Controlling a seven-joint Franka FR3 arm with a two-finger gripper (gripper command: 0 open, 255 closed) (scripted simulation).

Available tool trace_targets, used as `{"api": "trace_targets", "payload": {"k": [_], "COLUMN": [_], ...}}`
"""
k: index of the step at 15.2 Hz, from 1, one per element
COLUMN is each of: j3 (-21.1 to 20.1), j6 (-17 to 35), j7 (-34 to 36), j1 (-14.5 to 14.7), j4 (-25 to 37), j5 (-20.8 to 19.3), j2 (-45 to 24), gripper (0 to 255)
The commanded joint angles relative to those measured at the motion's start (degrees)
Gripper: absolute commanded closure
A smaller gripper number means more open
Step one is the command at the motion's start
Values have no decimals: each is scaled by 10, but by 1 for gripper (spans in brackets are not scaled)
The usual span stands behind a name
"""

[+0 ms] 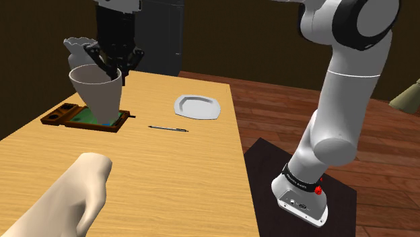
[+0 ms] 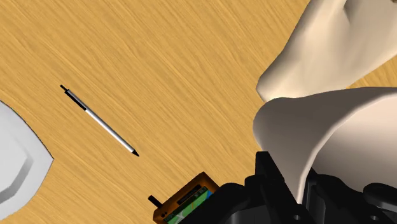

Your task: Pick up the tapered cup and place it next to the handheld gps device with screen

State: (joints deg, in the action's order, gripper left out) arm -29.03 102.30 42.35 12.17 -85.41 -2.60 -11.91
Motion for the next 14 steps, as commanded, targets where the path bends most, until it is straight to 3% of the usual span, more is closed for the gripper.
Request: {"api": "trace_targets", "payload": {"k": [1, 4, 6, 7, 14], "j3": [-1, 7, 21, 25, 19], "j6": [-26, -80, -144, -159, -69], "j7": [19, 34, 34, 32, 37], "j1": [23, 72, 125, 137, 101], "j4": [86, 239, 400, 437, 296], "j5": [-34, -80, -113, -118, -103], "j2": [-67, -171, -268, -288, -241], "gripper": [255, 255, 255, 255, 255]}}
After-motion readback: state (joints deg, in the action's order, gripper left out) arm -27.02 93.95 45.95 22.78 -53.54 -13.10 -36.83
